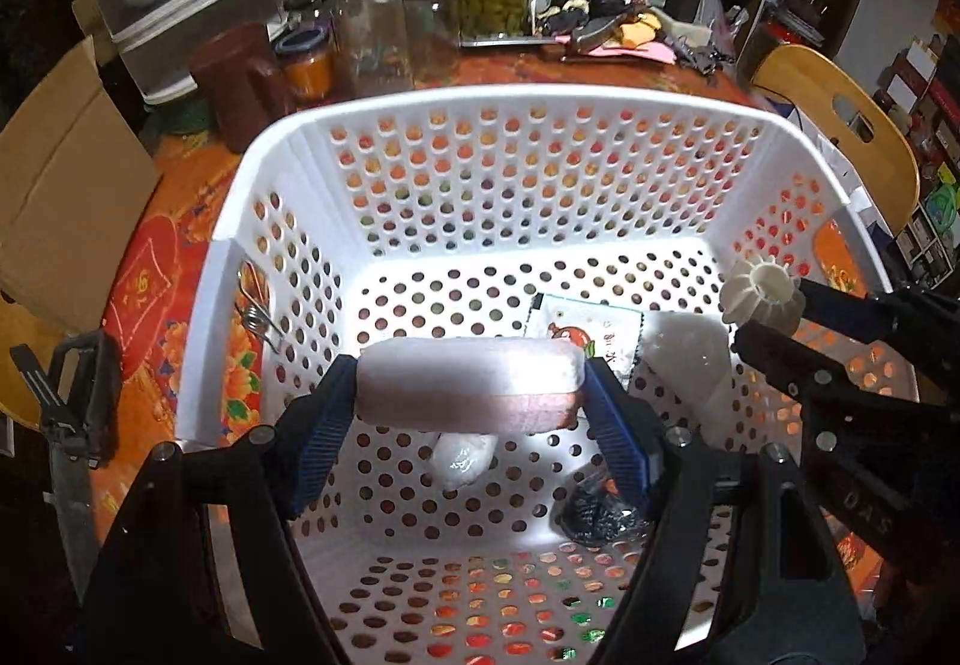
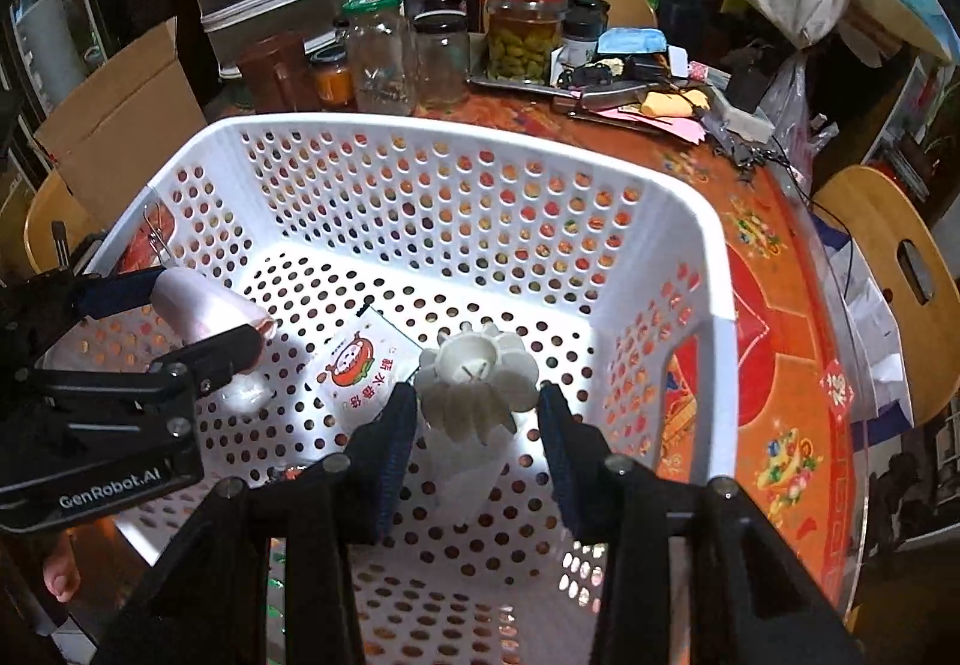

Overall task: Organize soft objects
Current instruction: 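Carry the towel and flower piece with both grippers over the basket, then open both grippers to drop the towel and flower piece into the basket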

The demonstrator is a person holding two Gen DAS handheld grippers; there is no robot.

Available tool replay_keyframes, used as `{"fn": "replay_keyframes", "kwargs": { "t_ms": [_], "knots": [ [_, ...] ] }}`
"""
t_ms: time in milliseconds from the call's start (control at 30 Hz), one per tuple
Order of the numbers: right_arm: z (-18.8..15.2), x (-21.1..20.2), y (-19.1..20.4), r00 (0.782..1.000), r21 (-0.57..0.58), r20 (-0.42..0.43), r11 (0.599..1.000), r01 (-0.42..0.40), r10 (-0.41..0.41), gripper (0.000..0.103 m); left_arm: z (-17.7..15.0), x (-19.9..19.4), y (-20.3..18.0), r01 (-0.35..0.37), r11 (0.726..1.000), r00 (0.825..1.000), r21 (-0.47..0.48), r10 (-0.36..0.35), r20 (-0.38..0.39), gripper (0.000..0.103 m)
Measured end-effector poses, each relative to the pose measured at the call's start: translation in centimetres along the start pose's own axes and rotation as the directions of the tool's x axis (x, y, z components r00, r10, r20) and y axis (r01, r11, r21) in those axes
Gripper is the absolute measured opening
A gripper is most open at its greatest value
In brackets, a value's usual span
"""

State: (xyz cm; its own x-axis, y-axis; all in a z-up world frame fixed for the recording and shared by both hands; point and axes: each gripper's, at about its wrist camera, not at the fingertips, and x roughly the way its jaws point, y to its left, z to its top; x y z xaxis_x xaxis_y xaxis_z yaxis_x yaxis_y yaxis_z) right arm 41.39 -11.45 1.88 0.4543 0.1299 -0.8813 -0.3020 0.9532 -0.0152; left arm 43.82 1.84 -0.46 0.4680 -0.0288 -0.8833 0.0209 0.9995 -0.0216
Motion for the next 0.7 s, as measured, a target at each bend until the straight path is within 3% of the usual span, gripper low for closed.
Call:
{"fn": "replay_keyframes", "kwargs": {
  "t_ms": [267,333,400,533,700],
  "knots": [
    [0.0,0.3,0.4,1.0,-0.023,0.003,1.0,0.003,-0.003,0.042,-0.3,-0.3,0.2,0.019,1.0,1.0,-0.01,-0.019,0.003,0.074],
    [-0.1,-0.1,0.4,1.0,-0.026,0.016,1.0,-0.005,0.005,0.051,-0.3,-0.5,0.3,0.034,0.999,0.999,-0.017,-0.034,0.009,0.074],
    [-0.1,-0.5,0.3,1.0,-0.023,0.026,1.0,-0.012,0.013,0.067,-0.4,-0.8,0.4,0.046,0.999,0.999,-0.025,-0.046,0.016,0.079],
    [-0.3,-1.6,0.4,0.999,-0.021,0.047,0.999,-0.026,0.027,0.07,-0.4,-1.7,0.3,0.053,0.998,0.998,-0.025,-0.051,0.045,0.082],
    [-0.6,-3.4,-0.3,0.996,-0.011,0.084,1.0,-0.028,0.029,0.088,-0.6,-3.4,0.0,0.052,0.999,0.995,-0.01,-0.051,0.085,0.089]
  ]
}}
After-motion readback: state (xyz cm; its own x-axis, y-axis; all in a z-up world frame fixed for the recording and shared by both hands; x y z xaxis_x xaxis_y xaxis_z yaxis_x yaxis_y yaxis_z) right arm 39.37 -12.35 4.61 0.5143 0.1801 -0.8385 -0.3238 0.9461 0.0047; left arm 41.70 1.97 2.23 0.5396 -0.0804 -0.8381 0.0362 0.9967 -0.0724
